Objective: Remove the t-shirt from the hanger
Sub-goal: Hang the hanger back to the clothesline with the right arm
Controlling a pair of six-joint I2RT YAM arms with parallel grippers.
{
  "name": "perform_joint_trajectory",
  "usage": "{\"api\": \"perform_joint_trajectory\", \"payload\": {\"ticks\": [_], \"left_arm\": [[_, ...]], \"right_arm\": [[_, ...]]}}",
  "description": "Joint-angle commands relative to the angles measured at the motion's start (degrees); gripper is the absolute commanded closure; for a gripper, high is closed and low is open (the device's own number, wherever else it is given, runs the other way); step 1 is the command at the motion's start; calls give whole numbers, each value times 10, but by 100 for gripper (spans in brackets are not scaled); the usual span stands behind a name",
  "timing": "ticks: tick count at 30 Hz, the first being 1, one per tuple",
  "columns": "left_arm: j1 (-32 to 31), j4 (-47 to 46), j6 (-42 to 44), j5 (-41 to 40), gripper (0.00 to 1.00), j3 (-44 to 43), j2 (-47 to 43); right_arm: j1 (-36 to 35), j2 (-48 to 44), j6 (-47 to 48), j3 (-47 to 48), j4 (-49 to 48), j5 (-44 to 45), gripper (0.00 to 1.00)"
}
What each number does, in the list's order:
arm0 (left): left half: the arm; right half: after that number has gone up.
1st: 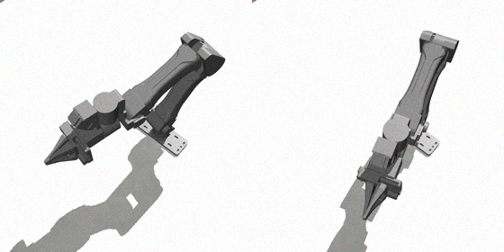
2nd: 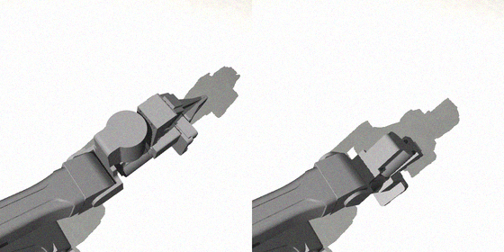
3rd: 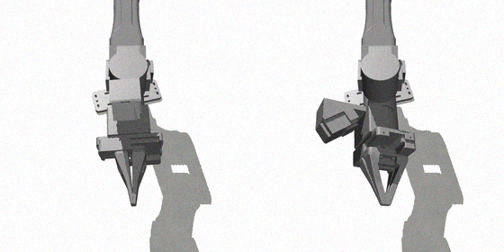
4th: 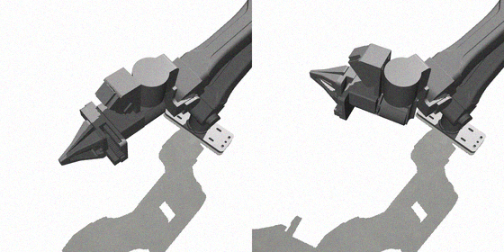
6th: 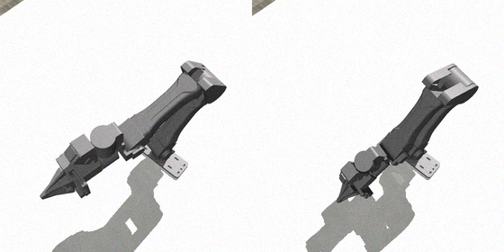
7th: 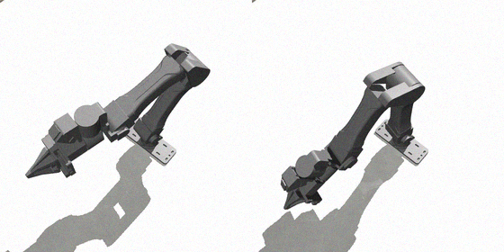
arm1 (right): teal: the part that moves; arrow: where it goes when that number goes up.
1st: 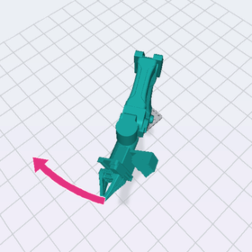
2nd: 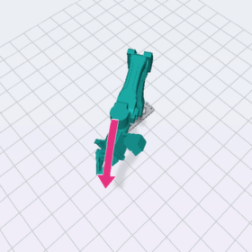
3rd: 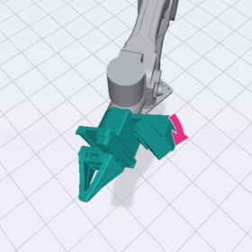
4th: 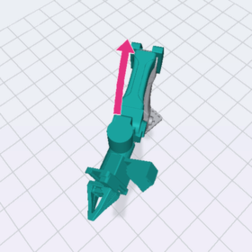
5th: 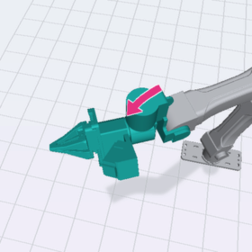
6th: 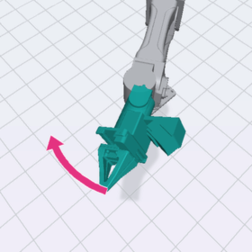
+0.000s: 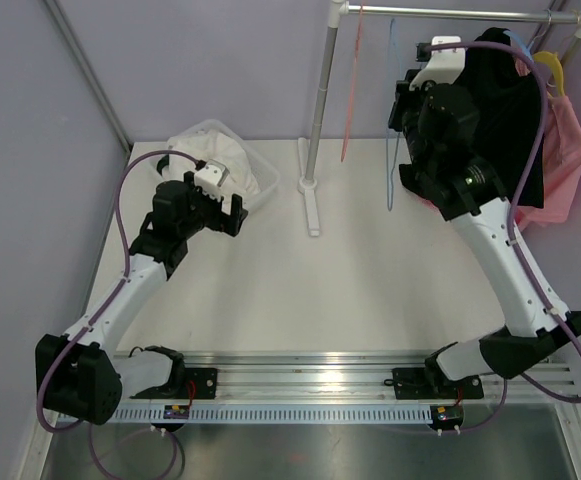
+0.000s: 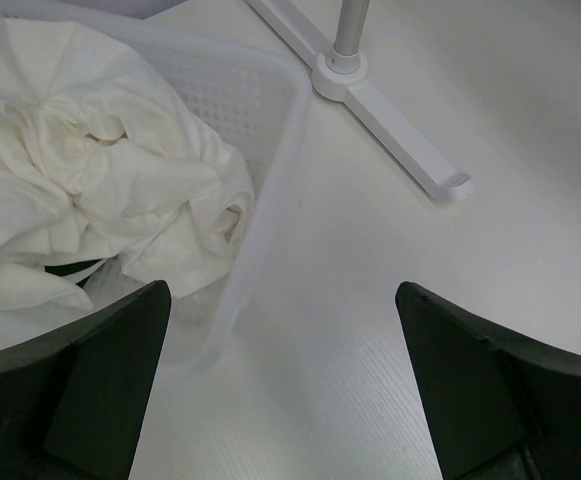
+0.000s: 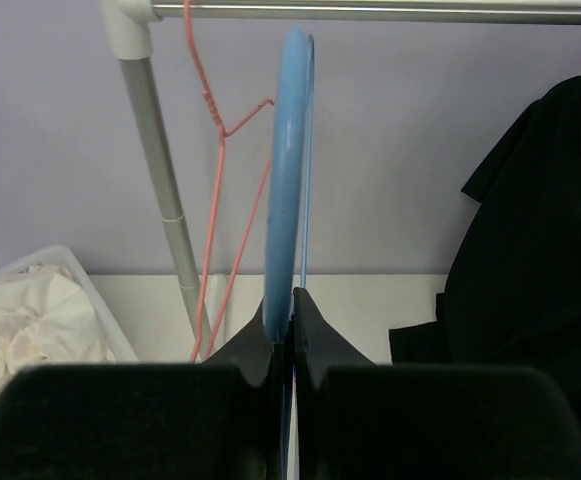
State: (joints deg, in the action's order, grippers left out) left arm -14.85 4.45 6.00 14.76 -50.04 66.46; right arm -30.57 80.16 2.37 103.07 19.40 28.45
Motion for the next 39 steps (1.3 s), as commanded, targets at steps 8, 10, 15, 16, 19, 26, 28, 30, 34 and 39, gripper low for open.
{"api": "perform_joint_trajectory", "payload": {"ticks": [8, 10, 15, 16, 19, 26, 28, 30, 34, 39], "left_arm": [[-12, -46, 23, -10, 1, -7, -9], [-12, -46, 23, -11, 1, -7, -10], [-12, -46, 26, -10, 1, -8, -12], [-13, -46, 27, -11, 1, -8, -11], [-13, -42, 28, -5, 1, -10, -4], [-16, -14, 31, 0, 1, -30, 28], [-16, -13, 31, 3, 1, -31, 29], [-16, -10, 31, 5, 1, -32, 28], [-16, -8, 32, 4, 1, -33, 25], [-16, -7, 33, 0, 1, -32, 24]], "right_arm": [[84, 134, -15, 166, 52, -119, 100], [90, 155, -14, 200, 57, -125, 100], [110, 215, -17, 254, 53, -147, 100], [111, 221, -18, 263, 47, -152, 100], [125, 247, -41, 290, 36, -163, 100], [131, 321, -64, 391, 43, -182, 100], [131, 326, -66, 405, 42, -183, 100], [131, 327, -69, 405, 36, -183, 100], [131, 327, -74, 398, 11, -184, 100], [131, 358, -76, 449, 9, -190, 100]]}}
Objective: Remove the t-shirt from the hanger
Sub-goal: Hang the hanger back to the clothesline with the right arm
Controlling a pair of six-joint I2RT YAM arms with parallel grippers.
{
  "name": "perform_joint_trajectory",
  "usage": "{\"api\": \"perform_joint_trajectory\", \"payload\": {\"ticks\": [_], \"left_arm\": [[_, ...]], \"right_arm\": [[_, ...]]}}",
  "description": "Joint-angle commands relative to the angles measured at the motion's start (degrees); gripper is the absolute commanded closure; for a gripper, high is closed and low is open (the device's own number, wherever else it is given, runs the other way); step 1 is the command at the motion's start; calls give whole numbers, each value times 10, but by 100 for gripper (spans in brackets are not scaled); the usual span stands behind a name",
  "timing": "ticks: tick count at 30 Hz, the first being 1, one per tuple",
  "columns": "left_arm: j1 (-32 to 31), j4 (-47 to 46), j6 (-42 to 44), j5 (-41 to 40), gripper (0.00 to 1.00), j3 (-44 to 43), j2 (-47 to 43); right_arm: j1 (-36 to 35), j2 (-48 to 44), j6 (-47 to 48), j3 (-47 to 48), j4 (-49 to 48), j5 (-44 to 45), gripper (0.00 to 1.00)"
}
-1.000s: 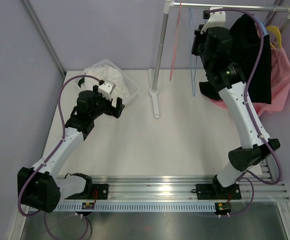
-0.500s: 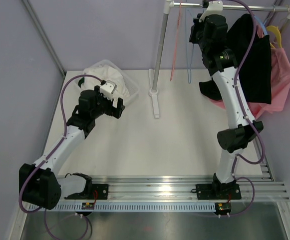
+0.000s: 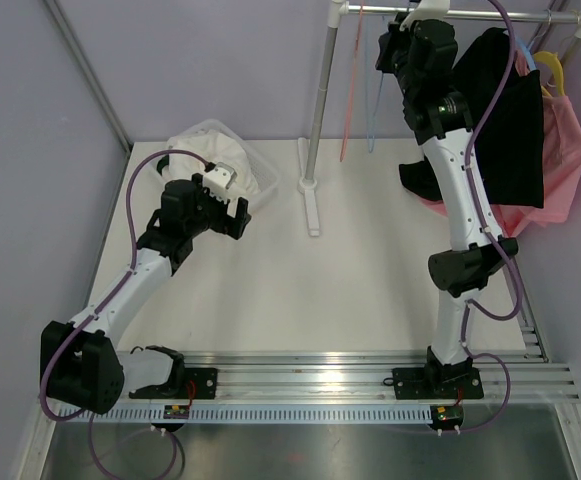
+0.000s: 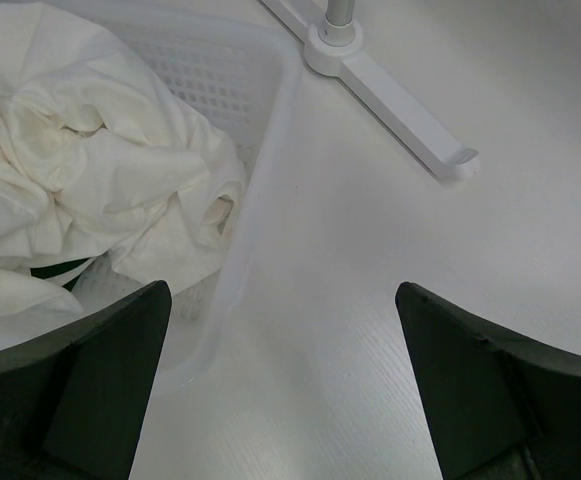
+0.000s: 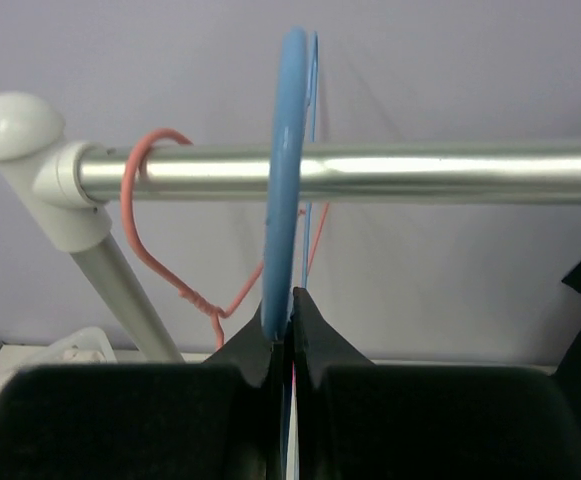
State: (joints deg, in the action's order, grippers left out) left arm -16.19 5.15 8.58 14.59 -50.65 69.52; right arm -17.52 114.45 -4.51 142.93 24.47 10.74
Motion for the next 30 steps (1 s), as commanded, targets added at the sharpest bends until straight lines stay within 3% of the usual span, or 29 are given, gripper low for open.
{"api": "perform_joint_trajectory", "payload": {"ticks": [1, 15, 30], "left_arm": [[-3, -14, 7, 0, 1, -26, -7], [-3, -8, 11, -2, 1, -36, 11], [-3, -2, 12, -1, 1, -37, 8]], "right_arm": [[0, 22, -8, 61, -40, -13, 100], [35, 90, -54, 98, -64, -77, 100], [37, 60, -20, 76, 5, -45, 100]]}}
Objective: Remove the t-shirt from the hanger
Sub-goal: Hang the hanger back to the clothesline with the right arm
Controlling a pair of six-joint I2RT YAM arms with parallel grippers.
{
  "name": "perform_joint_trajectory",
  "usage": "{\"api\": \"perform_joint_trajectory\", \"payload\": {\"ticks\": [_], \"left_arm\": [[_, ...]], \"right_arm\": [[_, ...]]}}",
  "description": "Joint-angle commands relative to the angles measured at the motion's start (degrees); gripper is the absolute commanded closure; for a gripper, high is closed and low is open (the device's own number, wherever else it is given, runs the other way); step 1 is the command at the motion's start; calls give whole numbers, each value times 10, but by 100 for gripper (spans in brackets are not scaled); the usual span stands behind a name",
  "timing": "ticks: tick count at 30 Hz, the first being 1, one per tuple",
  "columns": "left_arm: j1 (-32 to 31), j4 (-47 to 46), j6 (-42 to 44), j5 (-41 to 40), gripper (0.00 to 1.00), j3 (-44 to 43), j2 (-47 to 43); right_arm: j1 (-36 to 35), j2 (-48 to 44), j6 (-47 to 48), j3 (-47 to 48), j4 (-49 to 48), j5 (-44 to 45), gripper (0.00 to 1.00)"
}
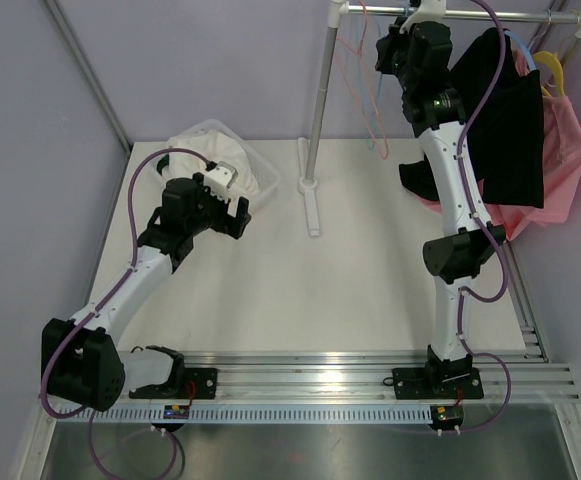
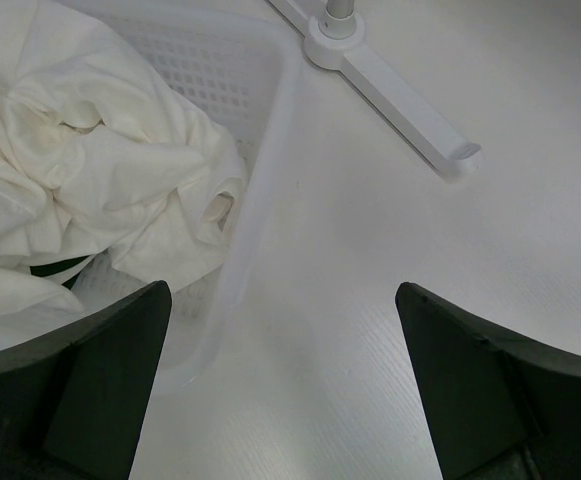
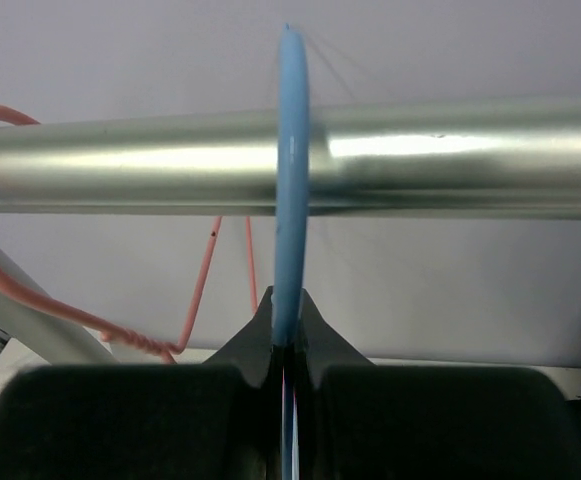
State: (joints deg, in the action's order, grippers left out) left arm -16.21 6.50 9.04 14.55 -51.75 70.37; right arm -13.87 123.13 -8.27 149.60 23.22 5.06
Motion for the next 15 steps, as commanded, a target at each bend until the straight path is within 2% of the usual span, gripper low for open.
{"api": "perform_joint_trajectory", "payload": {"ticks": [1, 15], "left_arm": [[-3, -17, 8, -1, 1, -27, 1], [-4, -10, 10, -4, 1, -33, 6]], "right_arm": [[0, -27, 19, 11, 19, 11, 100], [0, -32, 30, 19, 59, -6, 98]]}}
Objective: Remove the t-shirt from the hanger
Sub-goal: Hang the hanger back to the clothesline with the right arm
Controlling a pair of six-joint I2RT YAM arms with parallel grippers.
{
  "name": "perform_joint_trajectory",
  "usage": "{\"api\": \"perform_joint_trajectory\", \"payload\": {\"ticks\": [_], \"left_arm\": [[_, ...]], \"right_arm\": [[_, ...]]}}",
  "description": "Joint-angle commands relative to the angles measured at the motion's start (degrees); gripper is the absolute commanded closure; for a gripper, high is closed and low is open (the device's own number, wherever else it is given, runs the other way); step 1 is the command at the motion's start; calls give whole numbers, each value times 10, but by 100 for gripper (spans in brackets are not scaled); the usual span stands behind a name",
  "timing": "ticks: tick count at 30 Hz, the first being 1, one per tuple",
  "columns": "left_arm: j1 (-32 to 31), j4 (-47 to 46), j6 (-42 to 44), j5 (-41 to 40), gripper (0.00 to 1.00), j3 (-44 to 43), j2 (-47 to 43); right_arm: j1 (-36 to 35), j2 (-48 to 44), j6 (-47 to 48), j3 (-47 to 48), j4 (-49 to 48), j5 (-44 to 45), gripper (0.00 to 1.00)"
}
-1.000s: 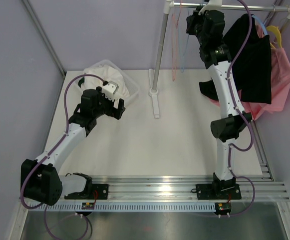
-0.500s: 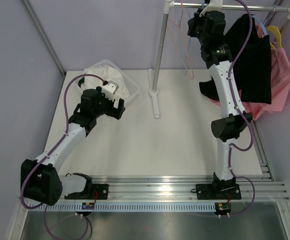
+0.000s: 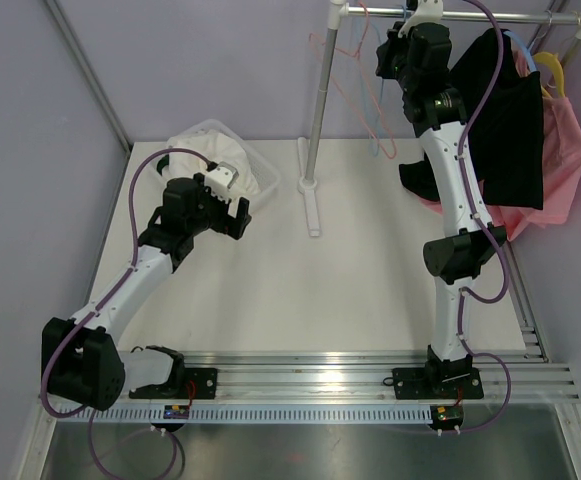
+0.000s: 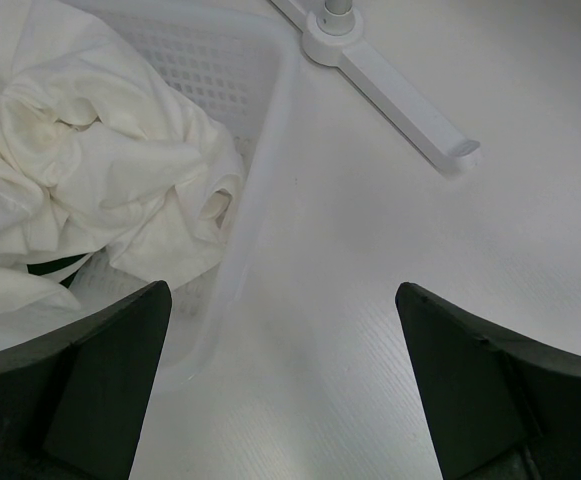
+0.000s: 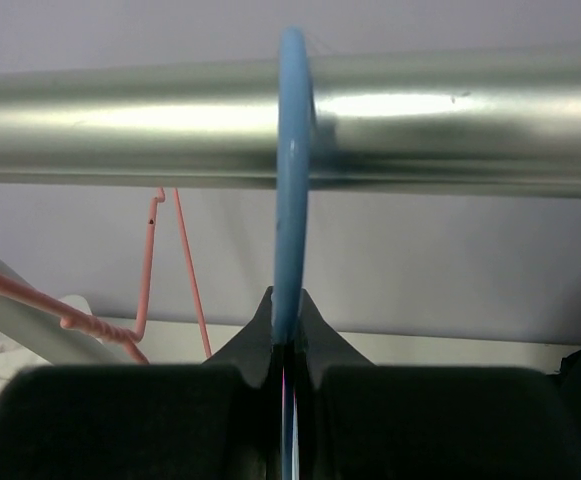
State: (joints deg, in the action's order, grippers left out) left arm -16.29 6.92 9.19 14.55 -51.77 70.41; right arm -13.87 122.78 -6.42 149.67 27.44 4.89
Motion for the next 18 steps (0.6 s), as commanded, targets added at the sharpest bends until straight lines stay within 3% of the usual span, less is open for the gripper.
{"api": "perform_joint_trajectory", "payload": {"ticks": [1, 18], "left_arm": [[-3, -14, 9, -4, 1, -33, 7], [-7, -12, 12, -7, 1, -34, 10]], "right_arm": [[0, -29, 12, 18, 17, -4, 96], [1, -60, 11, -24, 6, -4, 79]]}}
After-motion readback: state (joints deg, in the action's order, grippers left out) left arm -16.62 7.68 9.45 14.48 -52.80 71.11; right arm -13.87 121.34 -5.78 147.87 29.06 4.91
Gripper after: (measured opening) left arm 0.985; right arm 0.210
